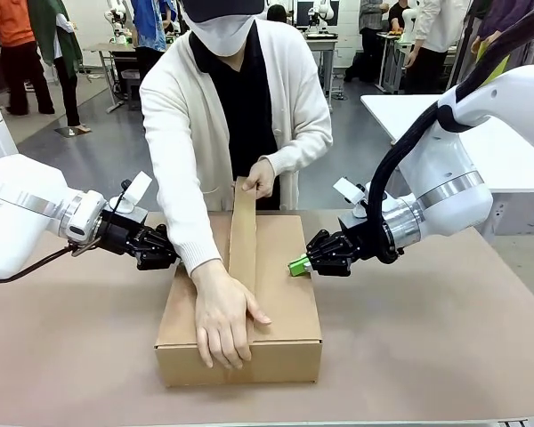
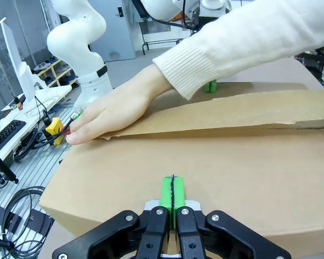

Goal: Wrap the clocks to prevent damage.
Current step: After the human seals the box with tape, release both hands from the side flaps of the Package Box.

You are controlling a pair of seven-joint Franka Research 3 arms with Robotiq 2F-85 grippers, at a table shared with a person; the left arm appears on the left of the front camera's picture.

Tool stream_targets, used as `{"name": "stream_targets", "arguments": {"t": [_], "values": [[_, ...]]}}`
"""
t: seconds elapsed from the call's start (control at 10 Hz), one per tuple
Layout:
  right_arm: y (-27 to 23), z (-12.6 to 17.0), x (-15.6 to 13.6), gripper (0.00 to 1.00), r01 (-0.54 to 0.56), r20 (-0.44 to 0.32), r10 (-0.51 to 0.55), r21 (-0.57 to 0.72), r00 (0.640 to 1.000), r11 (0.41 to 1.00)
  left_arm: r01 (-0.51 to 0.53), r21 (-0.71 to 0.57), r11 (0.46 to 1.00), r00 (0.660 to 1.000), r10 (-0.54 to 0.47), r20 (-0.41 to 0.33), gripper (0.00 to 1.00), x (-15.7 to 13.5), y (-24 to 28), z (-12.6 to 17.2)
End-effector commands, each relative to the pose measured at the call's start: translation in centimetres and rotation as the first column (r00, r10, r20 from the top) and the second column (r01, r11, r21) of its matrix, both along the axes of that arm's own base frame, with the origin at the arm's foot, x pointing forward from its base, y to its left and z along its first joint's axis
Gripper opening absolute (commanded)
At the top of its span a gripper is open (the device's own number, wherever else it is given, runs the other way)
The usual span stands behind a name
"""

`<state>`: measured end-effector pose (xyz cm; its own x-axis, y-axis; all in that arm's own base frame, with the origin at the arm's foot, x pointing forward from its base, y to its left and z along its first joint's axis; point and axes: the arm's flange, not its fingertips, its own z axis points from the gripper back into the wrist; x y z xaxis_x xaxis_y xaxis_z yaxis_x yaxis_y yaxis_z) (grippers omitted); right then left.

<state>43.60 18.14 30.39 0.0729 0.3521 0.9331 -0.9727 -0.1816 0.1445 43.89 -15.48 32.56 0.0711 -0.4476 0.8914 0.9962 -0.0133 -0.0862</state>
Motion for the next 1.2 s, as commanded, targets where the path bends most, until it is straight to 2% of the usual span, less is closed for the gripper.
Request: {"name": "stream_targets", "arguments": {"t": [0.0,1.1], "values": [[0.12,-0.38,-0.14,0.01,0.016,-0.006,-0.016,-0.002,1.0,1.0,0.002,0.003,1.0,1.0,-0.002,0.007,0.0,-0.01,-0.06,-0.34],[0.12,-0.38,-0.14,0.01,0.016,-0.006,-0.016,-0.002,1.0,1.0,0.002,0.003,1.0,1.0,-0.002,0.007,0.0,-0.01,-0.06,-0.34]]}}
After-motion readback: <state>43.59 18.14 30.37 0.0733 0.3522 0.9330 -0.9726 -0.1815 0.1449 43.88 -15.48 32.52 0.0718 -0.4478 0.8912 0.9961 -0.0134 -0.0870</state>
